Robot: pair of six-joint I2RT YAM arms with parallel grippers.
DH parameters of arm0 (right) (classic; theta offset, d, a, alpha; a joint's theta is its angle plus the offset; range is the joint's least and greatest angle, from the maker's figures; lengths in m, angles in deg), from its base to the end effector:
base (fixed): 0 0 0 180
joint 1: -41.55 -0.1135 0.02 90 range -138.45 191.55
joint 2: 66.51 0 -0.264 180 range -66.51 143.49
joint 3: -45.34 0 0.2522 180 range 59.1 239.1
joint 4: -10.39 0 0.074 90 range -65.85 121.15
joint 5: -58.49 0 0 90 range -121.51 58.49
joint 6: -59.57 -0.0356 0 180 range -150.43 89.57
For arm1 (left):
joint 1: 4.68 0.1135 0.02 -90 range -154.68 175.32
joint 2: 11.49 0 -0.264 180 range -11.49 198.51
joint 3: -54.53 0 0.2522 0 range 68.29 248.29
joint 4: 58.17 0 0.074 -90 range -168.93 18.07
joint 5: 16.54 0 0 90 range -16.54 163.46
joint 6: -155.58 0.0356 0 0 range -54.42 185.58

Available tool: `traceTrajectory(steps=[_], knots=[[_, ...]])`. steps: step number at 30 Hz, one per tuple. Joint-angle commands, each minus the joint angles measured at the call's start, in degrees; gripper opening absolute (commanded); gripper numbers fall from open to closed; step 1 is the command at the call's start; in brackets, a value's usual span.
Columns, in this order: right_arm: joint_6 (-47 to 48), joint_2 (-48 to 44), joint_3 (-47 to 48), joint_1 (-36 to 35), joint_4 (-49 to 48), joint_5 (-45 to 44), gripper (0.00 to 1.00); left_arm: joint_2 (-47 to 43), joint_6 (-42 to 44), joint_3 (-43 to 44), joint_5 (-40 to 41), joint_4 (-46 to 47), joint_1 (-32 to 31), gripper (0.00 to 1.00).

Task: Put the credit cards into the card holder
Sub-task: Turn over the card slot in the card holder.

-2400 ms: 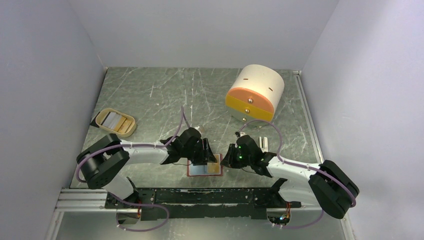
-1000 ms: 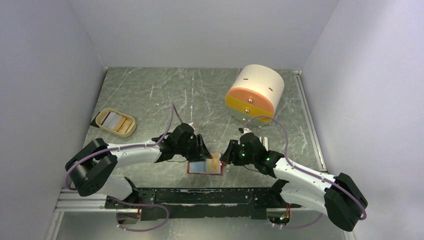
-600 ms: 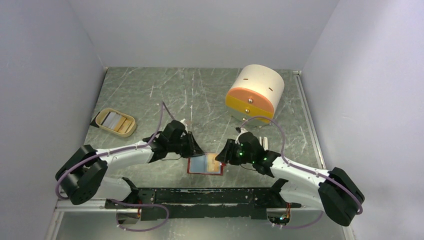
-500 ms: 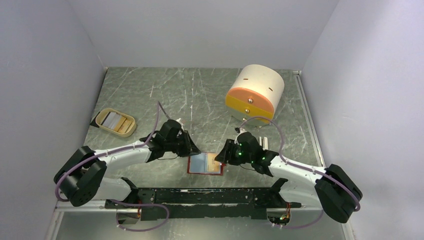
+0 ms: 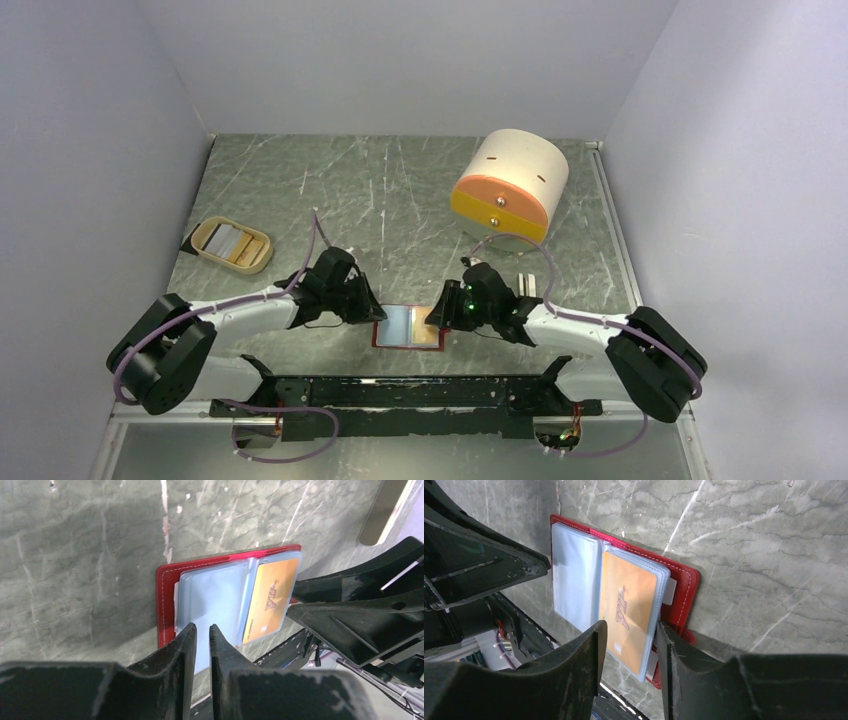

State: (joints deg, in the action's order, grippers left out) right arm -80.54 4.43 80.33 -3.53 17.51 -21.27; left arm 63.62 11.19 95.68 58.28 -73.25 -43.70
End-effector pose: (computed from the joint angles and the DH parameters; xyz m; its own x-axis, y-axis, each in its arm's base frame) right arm 0.1492 0.1586 0.1405 -0.9143 0.1525 -0.3753 -0.1357 0.7577 0.6384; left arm 0.1747 -0.1535 0.1459 -0.9440 -0.2449 -0.2209 -0.0455 0.7602 -0.6481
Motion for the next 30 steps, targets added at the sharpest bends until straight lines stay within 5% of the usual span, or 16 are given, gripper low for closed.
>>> traceTrajectory(steps=[1,10,23,30], knots=[[0.83,0.42,1.62,-0.92,0.70,-1.10,0.43,0.28,1.65,-1.53,0.32,0.49,0.33,0.21],[3.88,-4.93,5.90,-1.03,12.84,-8.07,0.49,-0.72,-1.79,-5.40,-2.33,5.07,0.32,0.20],[2.99,-2.09,4.61,-1.36,7.80,-4.35,0.46,-9.21,-6.66,-3.41,-2.61,4.79,-0.62,0.28],[2.73,-1.68,4.25,-1.42,6.51,-4.37,0.43,-1.33,-6.83,-0.45,-5.93,12.94,-3.97,0.09]])
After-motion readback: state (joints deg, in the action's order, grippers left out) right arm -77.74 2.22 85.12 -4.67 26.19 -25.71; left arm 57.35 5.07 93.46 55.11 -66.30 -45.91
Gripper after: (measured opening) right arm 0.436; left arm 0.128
